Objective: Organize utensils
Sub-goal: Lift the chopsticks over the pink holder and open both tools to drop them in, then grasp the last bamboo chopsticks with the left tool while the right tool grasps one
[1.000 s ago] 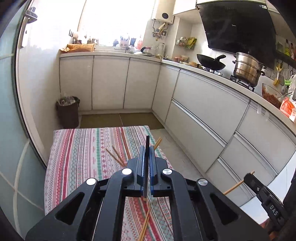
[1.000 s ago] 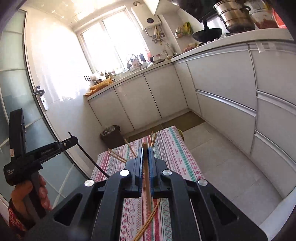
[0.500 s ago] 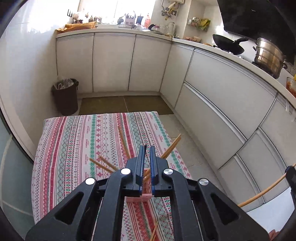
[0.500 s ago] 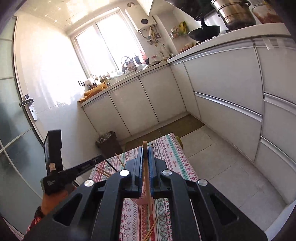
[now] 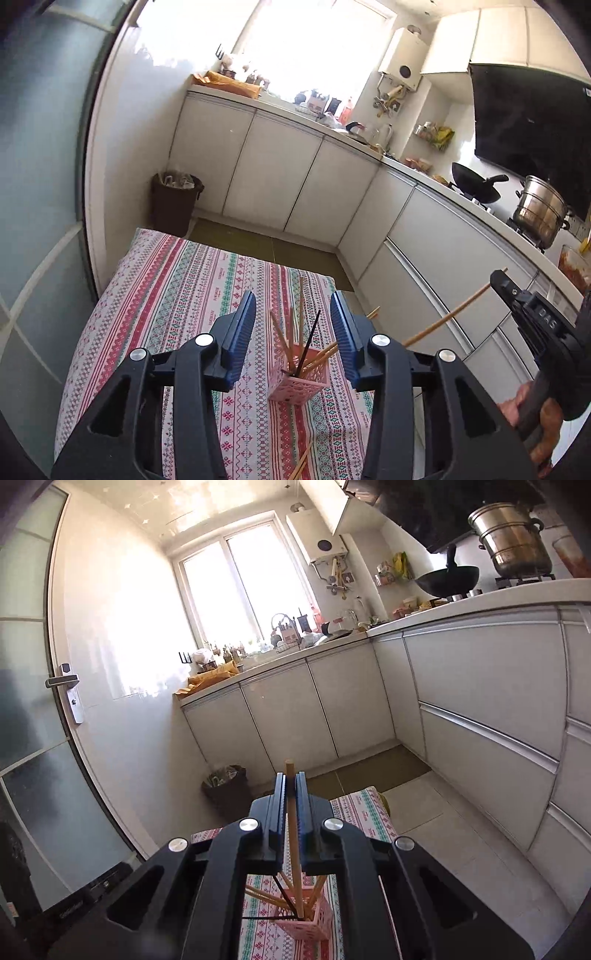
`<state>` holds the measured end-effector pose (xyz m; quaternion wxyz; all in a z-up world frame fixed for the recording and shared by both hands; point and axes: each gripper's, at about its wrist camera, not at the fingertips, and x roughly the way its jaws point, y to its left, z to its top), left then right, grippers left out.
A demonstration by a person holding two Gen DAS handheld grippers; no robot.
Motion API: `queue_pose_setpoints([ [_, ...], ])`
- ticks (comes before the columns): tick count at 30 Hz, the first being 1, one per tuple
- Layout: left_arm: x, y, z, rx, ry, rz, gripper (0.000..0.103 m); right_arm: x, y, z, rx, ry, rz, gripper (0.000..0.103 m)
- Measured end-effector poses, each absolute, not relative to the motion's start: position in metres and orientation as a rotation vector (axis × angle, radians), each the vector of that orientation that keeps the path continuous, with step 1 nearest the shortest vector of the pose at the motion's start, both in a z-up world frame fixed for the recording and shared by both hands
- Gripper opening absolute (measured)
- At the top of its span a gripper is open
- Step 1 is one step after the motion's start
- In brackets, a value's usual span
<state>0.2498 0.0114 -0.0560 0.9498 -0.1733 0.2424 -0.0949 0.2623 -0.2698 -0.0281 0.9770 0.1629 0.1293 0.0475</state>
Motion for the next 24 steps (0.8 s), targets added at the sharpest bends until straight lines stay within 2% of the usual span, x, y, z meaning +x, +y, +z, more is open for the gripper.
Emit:
queue_pose_setpoints([
  [9, 0.258, 0.048, -0.086, -0.423, 0.556, -0.178, 0.039, 0.313, -0.233, -0.083, 0.241, 0.331, 0.076, 0.006],
  [10, 0.258, 0.05, -0.087, -0.429, 0.561, -0.18, 0.039, 0.316, -0.232, -0.09, 0.247, 0.339, 0.072, 0.018],
  [11, 0.258, 0.052, -0.088, -0.43, 0.563, -0.182, 0.039, 0.317, -0.233, -0.095, 0.257, 0.345, 0.067, 0.036],
  [12, 0.258, 0.052, -0.088, -0.424, 0.564, -0.185, 0.039, 0.316, -0.235, -0.098, 0.279, 0.337, 0.064, 0.077],
  [13, 0.257, 0.053, -0.088, -0.418, 0.566, -0.189, 0.039, 0.311, -0.239, -0.099, 0.311, 0.309, 0.061, 0.095],
  [17, 0.259, 0.049, -0.092, -0.4, 0.601, -0.21, 0.04, 0.29, -0.25, -0.09, 0.338, 0.258, 0.033, 0.095],
  [21, 0.26, 0.038, -0.102, -0.363, 0.652, -0.237, 0.049, 0.253, -0.266, -0.085, 0.363, 0.23, 0.012, 0.097],
  [23, 0.26, 0.032, -0.107, -0.35, 0.676, -0.244, 0.066, 0.235, -0.274, -0.092, 0.372, 0.275, -0.007, 0.097],
  [24, 0.259, 0.03, -0.11, -0.345, 0.684, -0.25, 0.071, 0.229, -0.277, -0.098, 0.376, 0.315, -0.025, 0.097],
])
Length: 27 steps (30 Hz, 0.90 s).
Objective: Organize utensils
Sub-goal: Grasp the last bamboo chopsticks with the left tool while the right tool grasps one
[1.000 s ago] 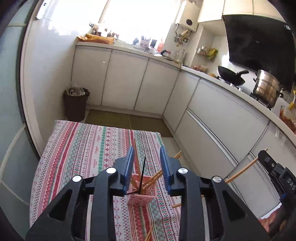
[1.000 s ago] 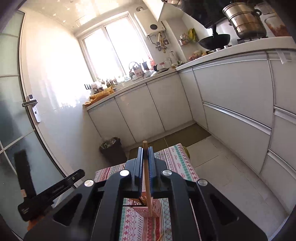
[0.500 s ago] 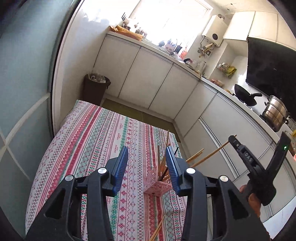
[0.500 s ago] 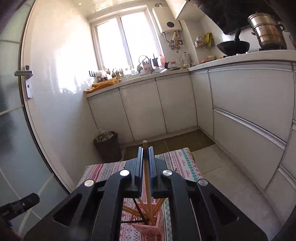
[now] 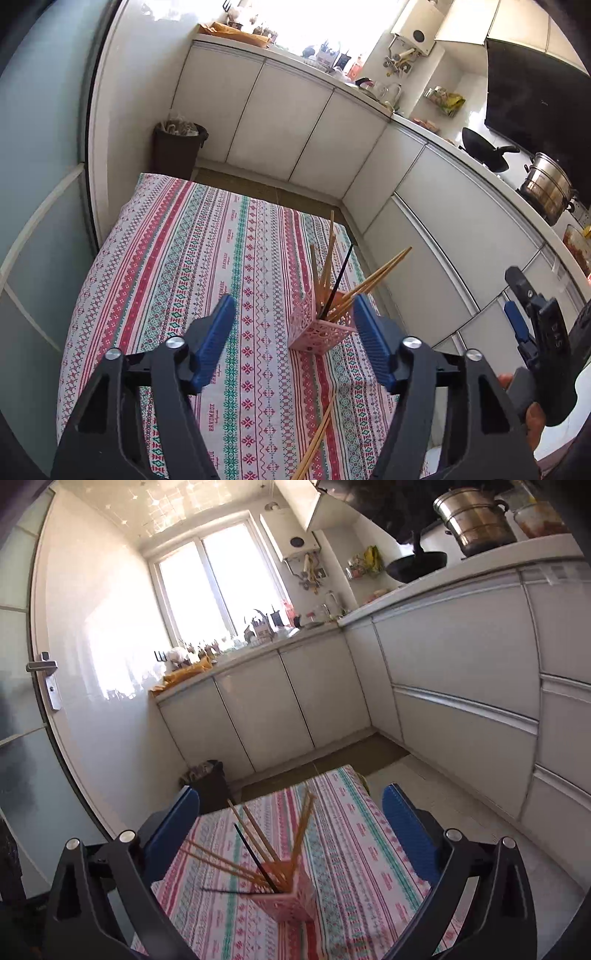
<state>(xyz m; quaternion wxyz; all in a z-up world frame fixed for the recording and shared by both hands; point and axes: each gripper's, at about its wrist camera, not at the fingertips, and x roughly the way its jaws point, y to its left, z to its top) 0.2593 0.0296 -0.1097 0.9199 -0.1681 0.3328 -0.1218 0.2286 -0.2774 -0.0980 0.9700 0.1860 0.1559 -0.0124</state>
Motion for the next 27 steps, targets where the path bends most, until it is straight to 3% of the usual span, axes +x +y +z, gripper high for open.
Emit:
queue_pose_setpoints([
  [2, 0.258, 0.024, -0.116, -0.337, 0.704, -0.263, 0.095, 0.214, -0.287, -0.118, 0.401, 0.414, -0.06, 0.097],
  [3, 0.259, 0.021, -0.119, -0.335, 0.716, -0.272, 0.097, 0.206, -0.291, -0.132, 0.42, 0.467, -0.081, 0.097],
  [10, 0.278, -0.014, -0.17, -0.26, 0.959, -0.327, 0.096, 0.177, -0.313, -0.228, 0.577, 0.851, -0.129, 0.097],
  [19, 0.298, -0.121, -0.248, 0.063, 1.238, -0.452, 0.095, 0.178, -0.334, -0.273, 0.67, 1.009, -0.195, 0.097],
  [21, 0.303, -0.145, -0.259, 0.183, 1.251, -0.458, 0.083, 0.179, -0.339, -0.277, 0.716, 1.023, -0.191, 0.097],
  [23, 0.311, -0.163, -0.273, 0.265, 1.277, -0.46, 0.058, 0.179, -0.346, -0.28, 0.761, 1.02, -0.193, 0.097],
  [27, 0.323, -0.179, -0.303, 0.355, 1.345, -0.421, 0.025, 0.179, -0.356, -0.283, 0.825, 1.014, -0.199, 0.097],
])
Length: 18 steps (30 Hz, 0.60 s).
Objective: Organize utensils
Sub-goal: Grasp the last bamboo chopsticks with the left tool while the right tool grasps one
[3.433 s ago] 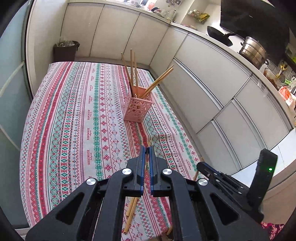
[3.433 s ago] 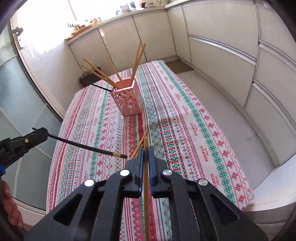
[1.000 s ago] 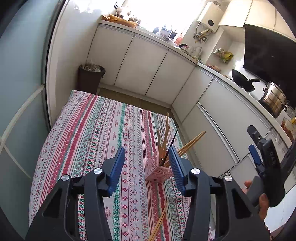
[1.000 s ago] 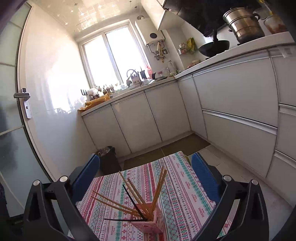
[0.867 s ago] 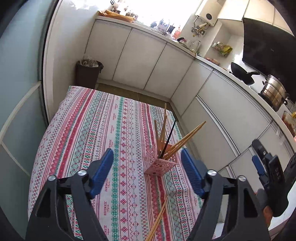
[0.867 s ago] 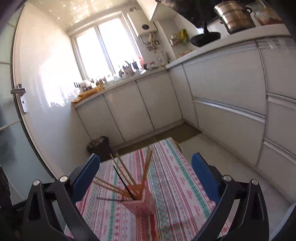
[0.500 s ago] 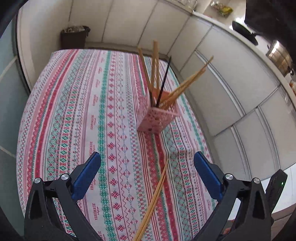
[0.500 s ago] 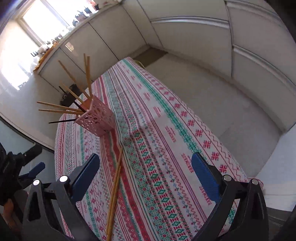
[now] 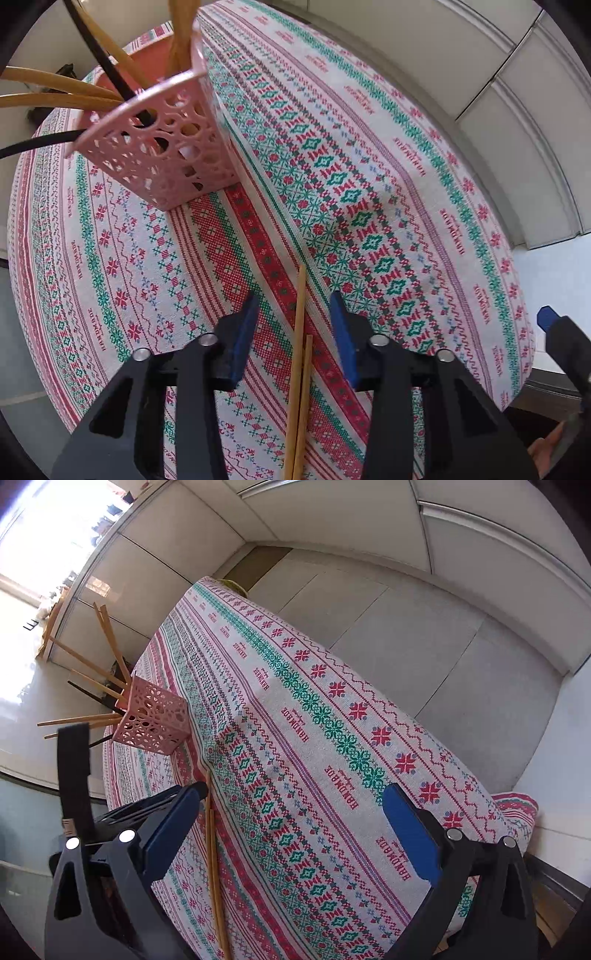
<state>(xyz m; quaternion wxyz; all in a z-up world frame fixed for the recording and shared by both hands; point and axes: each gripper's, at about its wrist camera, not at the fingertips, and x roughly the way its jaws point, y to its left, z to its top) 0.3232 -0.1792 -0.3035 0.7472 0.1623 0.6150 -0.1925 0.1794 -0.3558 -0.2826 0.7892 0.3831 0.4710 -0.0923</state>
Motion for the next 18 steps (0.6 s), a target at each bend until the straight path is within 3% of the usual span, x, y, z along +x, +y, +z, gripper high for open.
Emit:
queue_pose_setpoints([
  [1, 0.325, -0.179, -0.311, 0.352, 1.367, -0.41, 0.013, 0.18, -0.357, -0.283, 0.834, 1.021, -0.195, 0.097],
  [13, 0.339, -0.176, -0.317, 0.302, 1.379, -0.388, 0.013, 0.185, -0.355, -0.286, 0.85, 1.029, -0.186, 0.097],
  [16, 0.337, -0.161, -0.315, 0.272, 1.384, -0.384, 0.005, 0.186, -0.354, -0.286, 0.837, 1.031, -0.191, 0.097],
  [18, 0.337, -0.146, -0.315, 0.236, 1.396, -0.367, 0.005, 0.187, -0.353, -0.288, 0.835, 1.033, -0.199, 0.097],
])
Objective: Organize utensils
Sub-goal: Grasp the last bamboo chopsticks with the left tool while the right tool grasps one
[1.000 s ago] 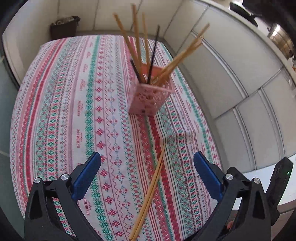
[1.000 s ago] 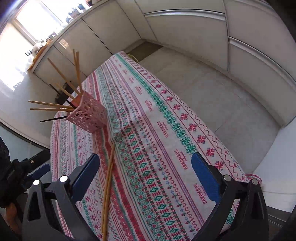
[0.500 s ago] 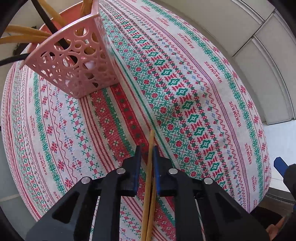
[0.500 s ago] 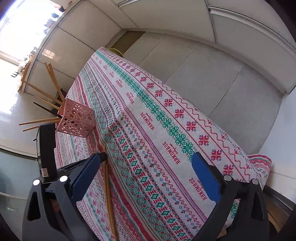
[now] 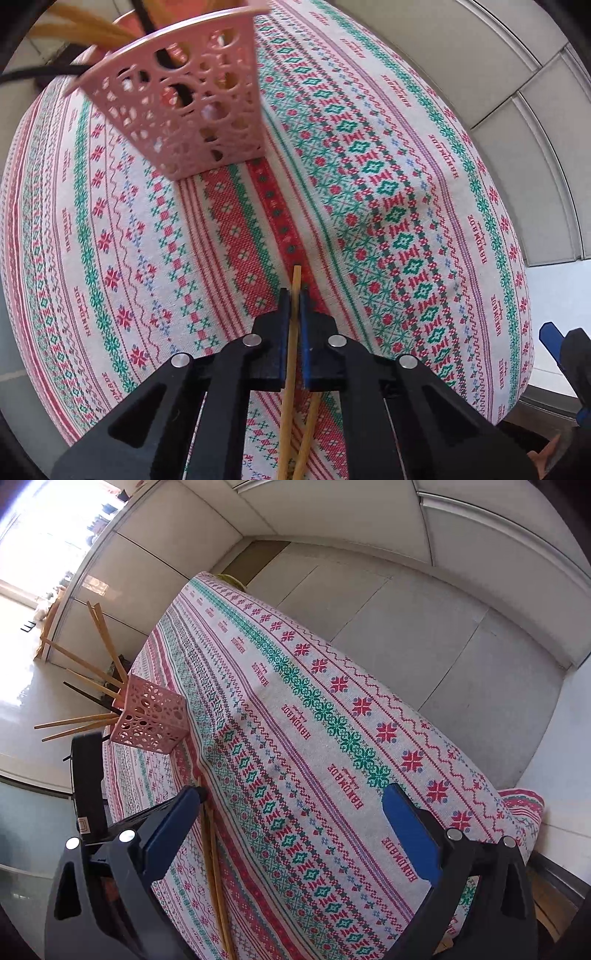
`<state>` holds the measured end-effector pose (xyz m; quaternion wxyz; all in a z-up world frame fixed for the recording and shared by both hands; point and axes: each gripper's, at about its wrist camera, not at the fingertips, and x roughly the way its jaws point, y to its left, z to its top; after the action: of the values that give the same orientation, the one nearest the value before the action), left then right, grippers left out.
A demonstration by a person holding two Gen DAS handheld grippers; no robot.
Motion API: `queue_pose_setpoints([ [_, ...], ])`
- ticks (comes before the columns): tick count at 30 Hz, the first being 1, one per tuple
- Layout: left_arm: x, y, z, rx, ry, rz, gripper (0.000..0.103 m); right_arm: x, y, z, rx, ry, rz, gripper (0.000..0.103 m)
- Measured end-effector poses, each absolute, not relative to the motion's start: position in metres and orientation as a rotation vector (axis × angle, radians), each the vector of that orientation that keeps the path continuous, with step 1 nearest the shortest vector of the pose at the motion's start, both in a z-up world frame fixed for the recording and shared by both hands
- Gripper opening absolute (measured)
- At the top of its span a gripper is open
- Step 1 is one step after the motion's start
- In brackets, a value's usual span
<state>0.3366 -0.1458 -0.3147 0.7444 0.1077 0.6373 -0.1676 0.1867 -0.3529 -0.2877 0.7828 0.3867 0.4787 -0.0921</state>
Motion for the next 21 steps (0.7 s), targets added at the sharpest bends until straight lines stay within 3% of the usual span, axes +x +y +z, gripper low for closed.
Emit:
queue_pose_setpoints([
  [14, 0.308, -0.007, -0.313, -0.061, 1.428, -0.216, 0.004, 0.208, -0.3, -0.297, 0.685, 1.127, -0.109, 0.097],
  [21, 0.282, 0.04, -0.276, -0.253, 1.265, -0.249, 0.004, 0.218, -0.262, -0.299, 0.636, 1.139, -0.078, 0.097],
])
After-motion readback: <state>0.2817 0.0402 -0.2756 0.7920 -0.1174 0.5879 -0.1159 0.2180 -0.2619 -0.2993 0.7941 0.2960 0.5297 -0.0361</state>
